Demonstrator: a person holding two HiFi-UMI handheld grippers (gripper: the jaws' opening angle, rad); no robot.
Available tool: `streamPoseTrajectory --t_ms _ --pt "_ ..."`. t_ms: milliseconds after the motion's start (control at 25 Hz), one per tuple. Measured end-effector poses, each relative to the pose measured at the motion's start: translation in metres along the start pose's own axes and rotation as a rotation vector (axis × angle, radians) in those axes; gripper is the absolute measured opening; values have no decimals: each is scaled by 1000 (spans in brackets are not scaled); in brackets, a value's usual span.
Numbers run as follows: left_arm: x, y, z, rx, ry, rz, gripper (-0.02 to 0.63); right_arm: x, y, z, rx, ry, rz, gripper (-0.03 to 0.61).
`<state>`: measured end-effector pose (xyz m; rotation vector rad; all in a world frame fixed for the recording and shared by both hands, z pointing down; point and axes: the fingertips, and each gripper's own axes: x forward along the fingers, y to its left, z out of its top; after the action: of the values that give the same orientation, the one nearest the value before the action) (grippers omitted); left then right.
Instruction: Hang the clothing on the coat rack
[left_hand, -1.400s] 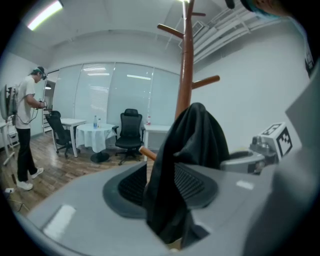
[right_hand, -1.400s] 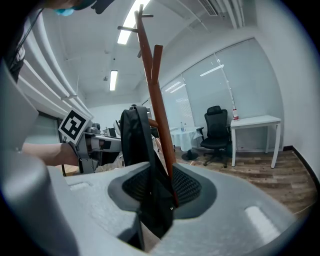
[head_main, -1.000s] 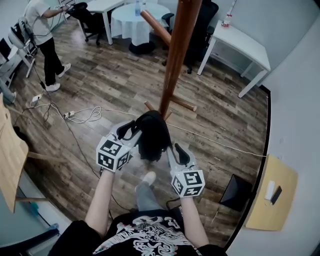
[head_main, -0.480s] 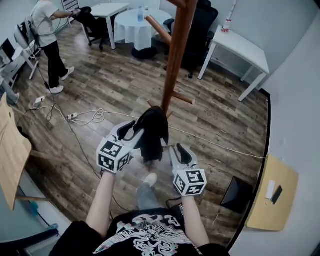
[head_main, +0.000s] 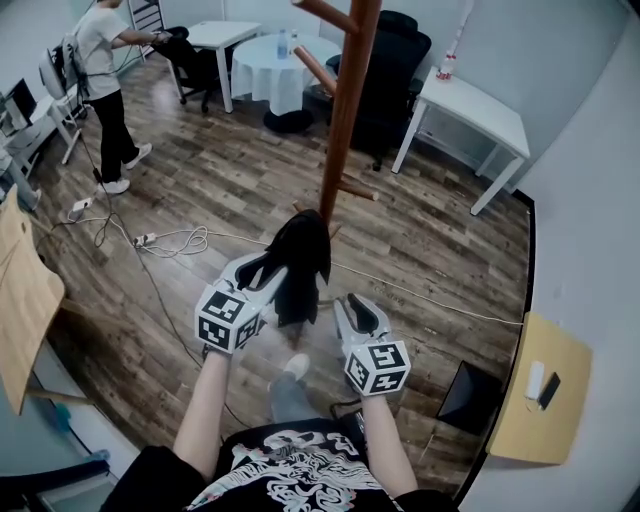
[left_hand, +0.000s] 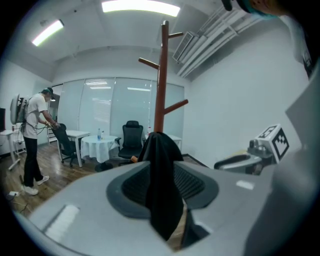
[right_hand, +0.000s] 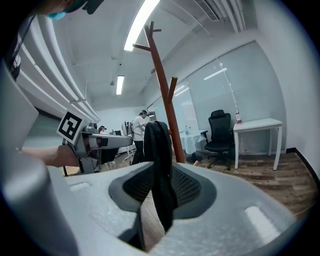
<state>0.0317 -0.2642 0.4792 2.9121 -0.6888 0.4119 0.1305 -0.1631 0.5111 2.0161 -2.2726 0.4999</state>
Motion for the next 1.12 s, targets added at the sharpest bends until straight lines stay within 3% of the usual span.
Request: streamPoseTrajectory --t_ms 160,240,360,1120 --pt "-15 -11 2 14 -28 40 112 -16 7 2 -18 -5 13 99" --pt "-26 -16 6 31 -60 67 -11 -27 8 5 -29 -22 4 33" --pt "-42 -22 9 24 -79 68 -11 -37 15 11 -40 -40 19 0" --pt "-125 -65 -4 15 -81 69 -11 -79 66 37 -112 -75 77 0"
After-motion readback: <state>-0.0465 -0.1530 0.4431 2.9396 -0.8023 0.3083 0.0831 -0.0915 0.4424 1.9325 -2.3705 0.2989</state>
